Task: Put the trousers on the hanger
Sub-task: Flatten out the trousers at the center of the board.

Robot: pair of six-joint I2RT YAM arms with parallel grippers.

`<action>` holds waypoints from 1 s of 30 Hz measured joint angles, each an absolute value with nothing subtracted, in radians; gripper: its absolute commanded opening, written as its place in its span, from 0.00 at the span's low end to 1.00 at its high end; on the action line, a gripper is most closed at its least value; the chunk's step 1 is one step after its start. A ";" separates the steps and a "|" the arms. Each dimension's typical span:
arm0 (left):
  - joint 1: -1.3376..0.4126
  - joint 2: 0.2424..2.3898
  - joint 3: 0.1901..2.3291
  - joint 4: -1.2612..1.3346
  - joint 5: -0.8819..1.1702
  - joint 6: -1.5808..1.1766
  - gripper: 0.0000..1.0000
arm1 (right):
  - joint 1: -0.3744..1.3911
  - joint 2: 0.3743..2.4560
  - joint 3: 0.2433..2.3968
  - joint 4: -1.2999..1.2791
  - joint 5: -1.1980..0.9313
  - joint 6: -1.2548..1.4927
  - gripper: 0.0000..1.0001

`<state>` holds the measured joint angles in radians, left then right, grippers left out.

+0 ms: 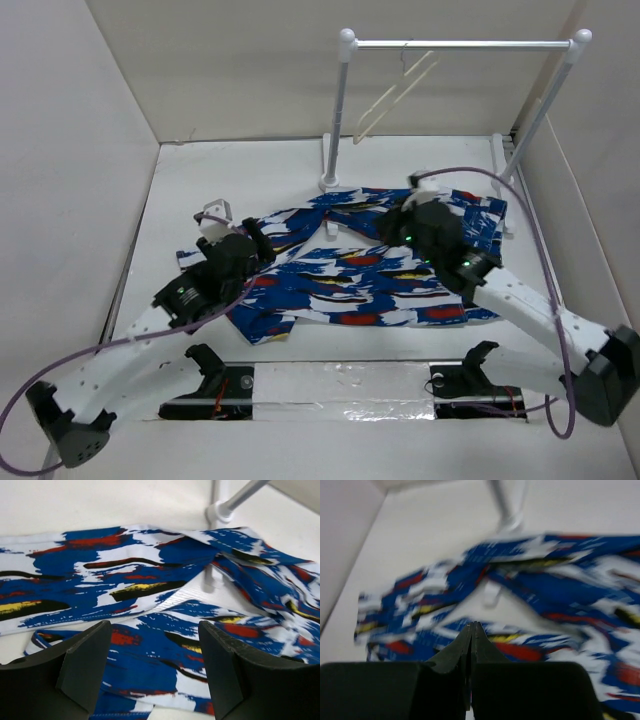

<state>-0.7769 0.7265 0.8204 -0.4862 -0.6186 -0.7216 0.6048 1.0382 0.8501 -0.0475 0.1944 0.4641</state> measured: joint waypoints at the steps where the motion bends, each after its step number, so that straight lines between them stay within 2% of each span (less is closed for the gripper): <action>1: -0.777 0.764 0.807 -0.466 -0.635 -0.741 0.68 | 0.681 1.081 0.850 -0.049 0.196 0.453 0.00; 3: -0.770 0.822 0.771 -0.422 -0.656 -0.774 0.66 | 0.807 1.163 0.851 -0.051 0.196 0.435 0.00; 4: -0.748 0.838 0.743 -0.385 -0.650 -0.786 0.62 | 0.852 1.198 0.851 -0.052 0.194 0.425 0.00; 7: -0.590 0.878 0.664 -0.289 -0.587 -0.801 0.58 | 0.909 1.282 0.851 -0.036 0.177 0.400 0.02; 10: -0.322 0.954 0.619 -0.197 -0.488 -0.802 0.59 | 0.912 1.323 0.841 0.004 0.164 0.391 0.10; 11: -0.244 0.981 0.612 -0.178 -0.457 -0.802 0.60 | 0.911 1.322 0.824 0.028 0.162 0.392 0.17; 13: -0.127 1.033 0.610 -0.155 -0.430 -0.806 0.65 | 0.912 1.306 0.784 0.071 0.159 0.393 0.24; 14: -0.098 1.052 0.610 -0.147 -0.426 -0.808 0.67 | 0.912 1.293 0.759 0.095 0.159 0.392 0.28; 18: -0.080 1.141 0.625 -0.152 -0.439 -0.817 0.75 | 0.912 1.242 0.704 0.138 0.167 0.396 0.30; 24: -0.027 1.433 0.745 -0.184 -0.452 -0.805 0.75 | 0.912 1.168 0.703 0.144 0.220 0.396 0.30; 27: -0.010 1.570 0.799 -0.215 -0.482 -0.786 0.72 | 0.911 1.129 0.690 0.160 0.242 0.397 0.30; 29: -0.010 1.607 0.837 -0.223 -0.487 -0.772 0.61 | 0.911 1.113 0.683 0.162 0.249 0.397 0.31; 30: -0.010 1.618 0.848 -0.223 -0.486 -0.764 0.49 | 0.911 1.109 0.681 0.164 0.252 0.397 0.31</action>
<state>-0.0101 1.6176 0.8478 -0.2230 -0.4858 -0.7635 0.9112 1.1091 0.6811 0.1638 0.2516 0.3973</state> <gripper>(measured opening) 0.632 0.306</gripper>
